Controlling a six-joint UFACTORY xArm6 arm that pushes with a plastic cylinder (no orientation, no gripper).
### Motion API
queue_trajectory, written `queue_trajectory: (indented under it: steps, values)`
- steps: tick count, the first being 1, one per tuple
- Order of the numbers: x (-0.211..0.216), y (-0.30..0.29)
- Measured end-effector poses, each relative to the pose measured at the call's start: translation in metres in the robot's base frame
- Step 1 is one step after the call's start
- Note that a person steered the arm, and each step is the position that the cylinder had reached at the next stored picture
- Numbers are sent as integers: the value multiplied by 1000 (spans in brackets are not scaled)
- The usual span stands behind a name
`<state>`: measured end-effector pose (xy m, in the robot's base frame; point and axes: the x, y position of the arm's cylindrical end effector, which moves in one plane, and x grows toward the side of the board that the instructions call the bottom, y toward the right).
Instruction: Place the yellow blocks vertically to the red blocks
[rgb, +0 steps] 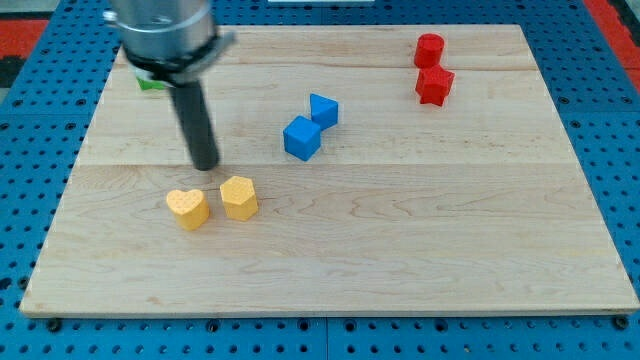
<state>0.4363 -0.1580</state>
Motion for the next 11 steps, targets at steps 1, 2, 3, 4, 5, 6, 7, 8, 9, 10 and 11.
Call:
queue_trajectory:
  steps: [1,2,3,4,5,6,7,8,9,10,11]
  values:
    - [56,-12]
    - [67,51]
    - [30,111]
    - [34,188]
    - [46,196]
    - [66,215]
    - [26,222]
    - [9,219]
    - [-13,236]
    - [-28,246]
    - [-18,239]
